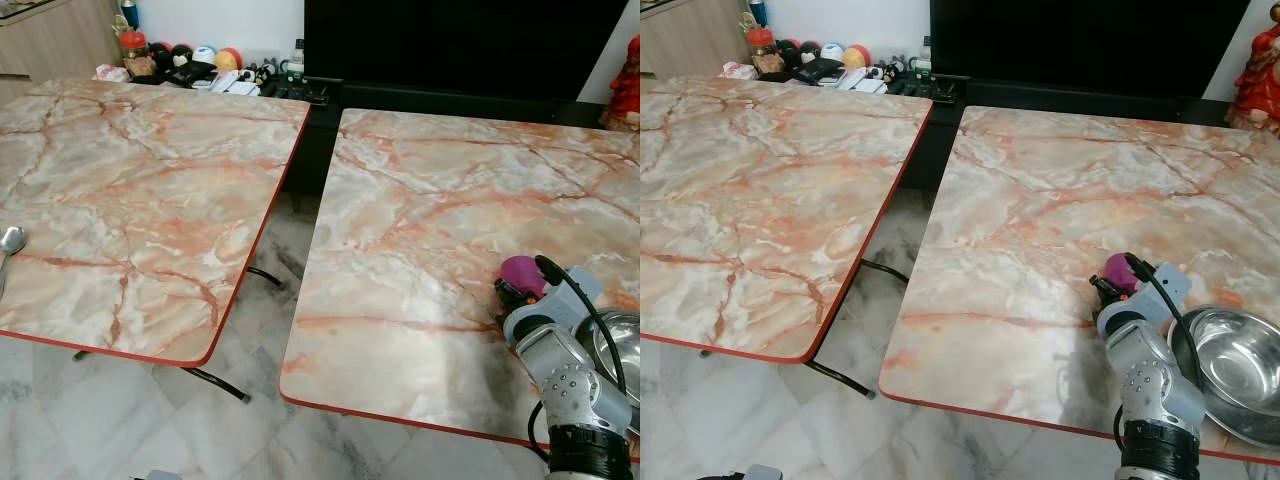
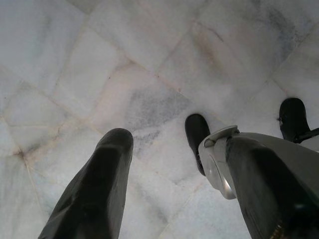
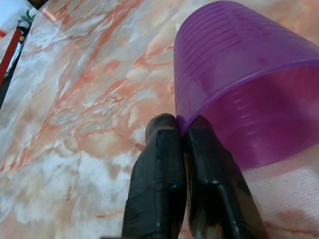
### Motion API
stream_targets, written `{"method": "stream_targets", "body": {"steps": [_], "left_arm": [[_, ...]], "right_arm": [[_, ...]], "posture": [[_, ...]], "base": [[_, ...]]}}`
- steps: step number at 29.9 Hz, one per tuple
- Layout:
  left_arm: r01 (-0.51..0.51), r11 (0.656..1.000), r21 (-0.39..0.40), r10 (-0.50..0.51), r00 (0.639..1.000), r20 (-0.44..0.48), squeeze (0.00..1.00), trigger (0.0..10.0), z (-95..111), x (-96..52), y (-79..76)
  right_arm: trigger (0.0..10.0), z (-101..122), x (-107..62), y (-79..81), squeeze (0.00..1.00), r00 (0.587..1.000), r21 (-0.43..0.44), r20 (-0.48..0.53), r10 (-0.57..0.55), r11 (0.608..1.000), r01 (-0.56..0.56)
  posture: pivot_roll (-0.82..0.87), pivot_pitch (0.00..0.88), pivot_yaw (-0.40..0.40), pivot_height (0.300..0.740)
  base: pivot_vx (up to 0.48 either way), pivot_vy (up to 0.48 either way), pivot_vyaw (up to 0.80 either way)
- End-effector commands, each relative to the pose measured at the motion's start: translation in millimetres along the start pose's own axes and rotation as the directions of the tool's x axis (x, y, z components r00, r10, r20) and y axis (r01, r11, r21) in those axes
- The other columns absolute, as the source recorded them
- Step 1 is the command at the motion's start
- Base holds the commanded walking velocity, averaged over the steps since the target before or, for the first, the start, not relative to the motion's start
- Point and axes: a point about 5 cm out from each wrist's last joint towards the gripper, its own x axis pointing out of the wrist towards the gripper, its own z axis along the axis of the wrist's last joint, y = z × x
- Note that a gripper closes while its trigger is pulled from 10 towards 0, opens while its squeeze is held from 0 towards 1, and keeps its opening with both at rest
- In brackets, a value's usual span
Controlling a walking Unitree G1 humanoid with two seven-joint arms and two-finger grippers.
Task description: Setting the table
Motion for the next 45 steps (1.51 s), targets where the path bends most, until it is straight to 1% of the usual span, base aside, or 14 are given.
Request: {"method": "stream_targets", "body": {"steps": [1,4,10,12,25,27,28,31,37,39,41,43,44,45], "left_arm": [[-0.001,1.000,0.009,0.001,1.000,-0.030,0.00,10.0,-8.4,-2.1,1.0],[-0.001,1.000,0.010,0.002,1.000,-0.031,0.00,10.0,-8.8,-2.2,0.9],[0.000,1.000,0.010,0.001,0.999,-0.033,0.00,10.0,-9.0,-2.1,0.2],[0.001,1.000,0.010,-0.001,0.999,-0.033,0.00,10.0,-9.0,-2.0,-0.4],[0.009,1.000,-0.001,-0.009,0.999,-0.040,0.00,10.0,-10.5,-1.5,-4.8],[0.010,1.000,-0.003,-0.010,0.999,-0.041,0.00,10.0,-10.7,-1.4,-5.6],[0.010,1.000,-0.006,-0.010,0.999,-0.041,0.00,10.0,-10.7,-1.3,-5.9],[0.011,1.000,-0.007,-0.012,0.999,-0.041,0.00,10.0,-10.6,-1.2,-6.6],[0.015,1.000,-0.007,-0.015,0.999,-0.042,0.00,10.0,-10.2,-0.8,-8.0],[0.015,1.000,-0.007,-0.016,0.999,-0.041,0.00,10.0,-10.1,-0.7,-8.5],[0.017,1.000,-0.004,-0.017,0.999,-0.041,0.00,10.0,-10.2,-0.6,-9.0],[0.016,1.000,-0.004,-0.016,0.999,-0.040,0.00,10.0,-10.0,-0.6,-9.0],[0.013,1.000,-0.002,-0.013,0.999,-0.037,0.00,10.0,-9.8,-0.7,-8.5],[0.011,1.000,-0.001,-0.011,0.999,-0.035,0.00,10.0,-9.6,-0.7,-8.1]], "right_arm": [[0.0,-6.7,0.7,-4.0,0.00,0.999,0.003,-0.030,-0.027,1.000,0.027],[0.0,-2.6,-0.1,-4.2,0.00,0.999,-0.008,0.003,-0.044,0.999,0.044],[0.0,18.5,-12.5,3.4,0.00,0.970,-0.235,0.227,-0.082,0.962,0.136],[10.0,18.2,-17.1,14.8,0.00,0.967,-0.295,0.253,-0.027,0.950,0.103],[10.0,26.8,-34.2,20.0,0.00,0.947,-0.589,0.321,0.009,0.785,0.192],[10.0,33.6,-36.9,17.7,0.00,0.939,-0.676,0.343,0.015,0.698,0.236],[10.0,43.2,-40.9,17.8,0.00,0.923,-0.779,0.382,0.049,0.554,0.293],[10.0,66.8,-48.2,17.6,0.00,0.894,-0.862,0.433,0.116,0.345,0.372],[10.0,92.4,-55.7,17.8,0.00,0.878,-0.889,0.446,0.173,0.199,0.412],[10.0,99.3,-58.5,18.4,0.00,0.871,-0.889,0.457,0.181,0.111,0.444],[10.0,101.6,-60.3,17.6,0.00,0.862,-0.874,0.482,0.154,0.155,0.461],[10.0,95.2,-60.1,21.7,0.00,0.873,-0.823,0.474,0.120,0.412,0.390],[10.0,86.9,-60.7,27.2,0.00,0.883,-0.717,0.457,0.112,0.634,0.290],[10.0,83.0,-62.4,31.7,0.00,0.879,-0.676,0.460,0.123,0.690,0.258]], "posture": [[-0.04,0.128,-0.002,0.740],[-0.04,0.128,-0.002,0.740],[-0.05,0.126,-0.003,0.740],[-0.05,0.125,-0.005,0.740],[-0.06,0.124,-0.015,0.740],[-0.07,0.124,-0.016,0.740],[-0.07,0.124,-0.016,0.740],[-0.08,0.126,-0.016,0.740],[-0.08,0.125,-0.017,0.740],[-0.09,0.127,-0.017,0.740],[-0.09,0.127,-0.017,0.740],[-0.09,0.126,-0.017,0.740],[-0.09,0.128,-0.016,0.740],[-0.09,0.129,-0.016,0.740]], "base": [[0.000,0.000,0.00],[0.000,0.000,0.00],[0.000,0.000,0.00],[0.000,0.000,0.00],[0.000,0.000,0.00],[0.000,0.000,0.00],[0.000,0.000,0.00],[0.000,0.000,0.00],[0.000,0.000,0.00],[0.000,0.000,0.00],[0.000,0.000,0.00],[0.000,0.000,0.00],[0.000,0.000,0.00],[0.000,0.000,0.00]]}}
